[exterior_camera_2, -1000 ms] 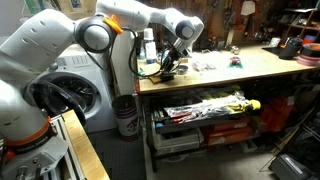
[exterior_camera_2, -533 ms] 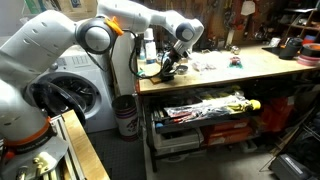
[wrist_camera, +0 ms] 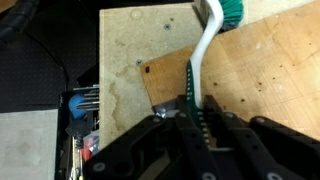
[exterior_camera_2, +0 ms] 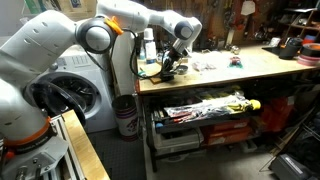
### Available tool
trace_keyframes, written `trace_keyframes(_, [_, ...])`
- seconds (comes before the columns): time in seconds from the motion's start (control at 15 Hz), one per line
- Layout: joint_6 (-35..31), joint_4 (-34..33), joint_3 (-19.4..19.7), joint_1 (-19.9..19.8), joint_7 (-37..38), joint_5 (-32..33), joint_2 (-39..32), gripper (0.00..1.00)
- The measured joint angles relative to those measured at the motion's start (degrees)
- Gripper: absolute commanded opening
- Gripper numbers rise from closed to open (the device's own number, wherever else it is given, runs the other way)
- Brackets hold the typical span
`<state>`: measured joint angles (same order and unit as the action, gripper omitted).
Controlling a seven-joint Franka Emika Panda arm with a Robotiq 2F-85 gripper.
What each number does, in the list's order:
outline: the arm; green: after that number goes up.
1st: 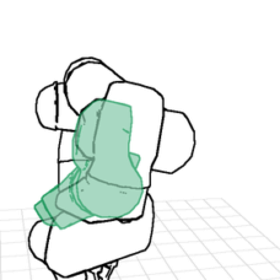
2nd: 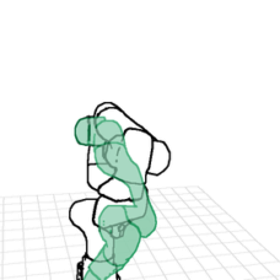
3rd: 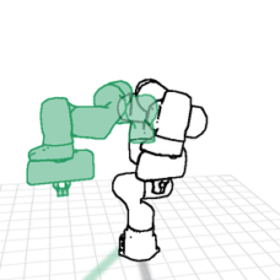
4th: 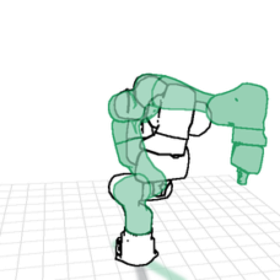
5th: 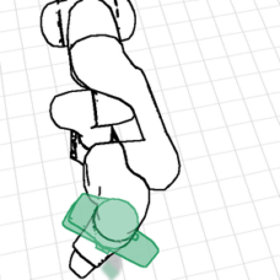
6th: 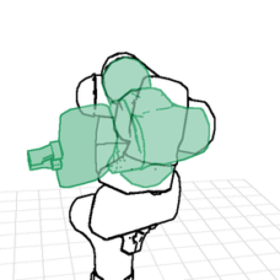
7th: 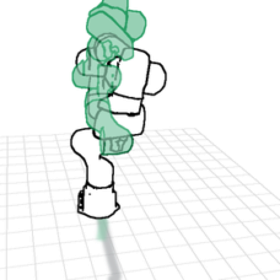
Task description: Pick up the green and white brush and put it on the brown board, pick up the green and white brush and scrub the brown board, put the green and white brush on the brown board
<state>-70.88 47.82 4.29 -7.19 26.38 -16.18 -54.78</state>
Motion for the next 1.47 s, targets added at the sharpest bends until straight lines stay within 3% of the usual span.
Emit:
trace_keyframes(0.53, [-1.8, -2.7, 0.3, 3.4, -7.9, 7.0, 4.0, 0.05])
trace_keyframes(0.73, [-2.3, -2.8, 0.9, 5.1, -12.9, 12.3, 6.8, 0.05])
trace_keyframes(1.0, [-8.3, -2.3, 1.2, 7.7, -20.2, 19.1, 9.3, 0.05])
trace_keyframes(1.07, [-10.5, -1.9, 1.3, 8.3, -21.8, 20.6, 9.8, 0.21])
trace_keyframes(1.33, [-15.8, -0.1, 1.3, 9.5, -24.1, 22.9, 10.8, 0.21])
trace_keyframes(1.4, [-15.9, 0.2, 1.4, 9.5, -24.3, 23.0, 10.9, 0.05])
trace_keyframes(1.47, [-16.0, 0.4, 1.5, 9.5, -24.3, 23.0, 11.0, 0.05])
